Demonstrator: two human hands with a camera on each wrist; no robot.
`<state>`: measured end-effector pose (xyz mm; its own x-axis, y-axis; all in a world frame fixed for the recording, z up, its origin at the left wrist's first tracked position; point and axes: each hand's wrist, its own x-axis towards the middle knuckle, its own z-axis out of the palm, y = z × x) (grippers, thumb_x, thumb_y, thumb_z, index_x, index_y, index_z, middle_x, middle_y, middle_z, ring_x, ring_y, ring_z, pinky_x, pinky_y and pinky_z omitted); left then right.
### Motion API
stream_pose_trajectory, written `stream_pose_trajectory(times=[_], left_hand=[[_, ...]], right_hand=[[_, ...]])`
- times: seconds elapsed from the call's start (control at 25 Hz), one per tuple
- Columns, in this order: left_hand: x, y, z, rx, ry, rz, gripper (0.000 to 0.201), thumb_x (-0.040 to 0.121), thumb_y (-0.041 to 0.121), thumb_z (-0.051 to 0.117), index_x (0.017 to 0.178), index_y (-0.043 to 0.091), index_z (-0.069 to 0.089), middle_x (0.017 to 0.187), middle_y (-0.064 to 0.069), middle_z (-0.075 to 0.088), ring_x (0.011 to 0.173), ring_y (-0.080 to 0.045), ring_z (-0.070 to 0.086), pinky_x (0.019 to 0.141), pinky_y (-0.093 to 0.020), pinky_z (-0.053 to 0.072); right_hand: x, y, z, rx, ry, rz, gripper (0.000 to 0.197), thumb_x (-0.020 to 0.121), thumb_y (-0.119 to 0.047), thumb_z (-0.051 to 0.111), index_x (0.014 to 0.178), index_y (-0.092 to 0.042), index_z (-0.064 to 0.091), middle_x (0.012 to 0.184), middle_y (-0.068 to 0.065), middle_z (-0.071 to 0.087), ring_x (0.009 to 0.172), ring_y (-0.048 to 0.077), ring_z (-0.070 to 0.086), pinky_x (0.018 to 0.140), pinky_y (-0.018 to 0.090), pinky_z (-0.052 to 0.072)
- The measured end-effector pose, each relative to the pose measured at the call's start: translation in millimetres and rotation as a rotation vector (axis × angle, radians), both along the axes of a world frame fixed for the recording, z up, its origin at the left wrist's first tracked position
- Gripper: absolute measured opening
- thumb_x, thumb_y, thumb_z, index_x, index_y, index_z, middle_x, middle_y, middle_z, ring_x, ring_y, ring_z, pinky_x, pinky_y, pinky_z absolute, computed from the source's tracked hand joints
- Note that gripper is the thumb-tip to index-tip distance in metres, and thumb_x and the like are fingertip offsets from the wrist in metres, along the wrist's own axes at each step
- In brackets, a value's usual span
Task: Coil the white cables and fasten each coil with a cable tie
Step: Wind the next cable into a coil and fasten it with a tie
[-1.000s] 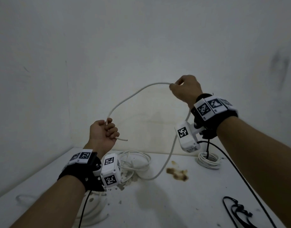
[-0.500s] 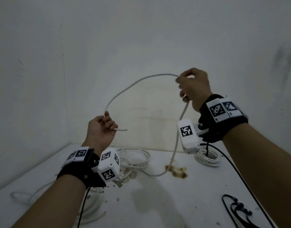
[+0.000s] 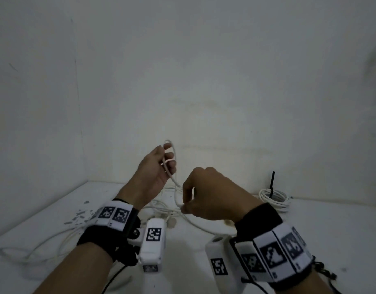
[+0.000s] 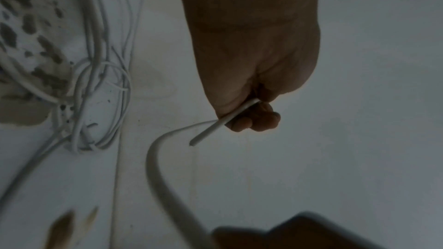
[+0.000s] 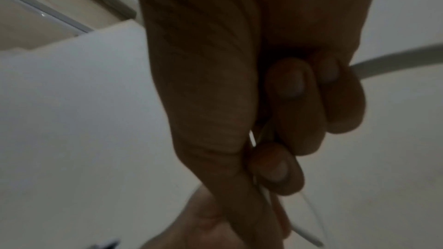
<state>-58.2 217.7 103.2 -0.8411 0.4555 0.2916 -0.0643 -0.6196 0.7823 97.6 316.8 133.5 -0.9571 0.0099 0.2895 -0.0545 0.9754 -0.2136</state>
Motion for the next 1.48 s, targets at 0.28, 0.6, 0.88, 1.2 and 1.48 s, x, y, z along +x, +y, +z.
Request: stream_pose_trajectory(times=[0.28,0.6,0.88,1.2,1.48], left_hand=[[39,16,-20,-0.598,0.43,-0.094,0.035,0.102,0.014,0.04,0.088,0.017,0.072,0.063,-0.006,0.056,0.051,-0.014,0.048,0.051,-0.028,0.033],[42,44,-36,-0.688,0.288,-0.041,0.036,0.097,0.032,0.039,0.065,0.017,0.042,0.05,0.004,0.022,0.046,-0.014,0.017,0.051,-0.028,0.027],[38,45,-43,-0.623,0.228,-0.02,0.054,0.09,0.053,0.055,0.066,0.022,0.018,0.057,0.002,0.013,0.05,-0.016,0.011,0.051,-0.029,0.016],[28,30,-37,-0.382,0.012,0.039,0.057,0.089,0.057,0.056,0.057,0.027,0.019,0.05,0.006,0.011,0.039,-0.01,0.009,0.04,-0.022,0.011],[36,30,-26,-0.225,-0.084,-0.01,0.057,0.093,0.059,0.049,0.053,0.026,0.024,0.046,0.007,0.011,0.034,-0.008,0.009,0.036,-0.018,0.011]], right_hand=[[-15,28,-15,-0.369,0.271,0.006,0.014,0.085,-0.033,0.073,0.077,-0.022,0.076,0.069,-0.008,0.07,0.066,0.004,0.066,0.066,0.029,0.056],[-12,67,-14,-0.532,0.548,-0.322,0.038,0.06,-0.052,0.089,0.064,-0.021,0.066,0.053,-0.011,0.055,0.049,0.003,0.052,0.048,0.02,0.032],[-8,83,-9,-1.026,0.633,-0.16,0.024,0.079,-0.017,0.083,0.079,-0.009,0.06,0.047,-0.004,0.044,0.033,0.004,0.03,0.04,0.016,0.028],[12,101,2,-1.191,0.282,0.186,0.02,0.092,0.007,0.059,0.108,-0.005,0.058,0.092,0.016,0.075,0.058,0.02,0.06,0.049,0.025,0.045],[2,83,-13,-0.966,0.178,0.156,0.026,0.09,-0.026,0.07,0.098,-0.002,0.075,0.087,0.022,0.073,0.072,0.034,0.073,0.07,0.036,0.062]])
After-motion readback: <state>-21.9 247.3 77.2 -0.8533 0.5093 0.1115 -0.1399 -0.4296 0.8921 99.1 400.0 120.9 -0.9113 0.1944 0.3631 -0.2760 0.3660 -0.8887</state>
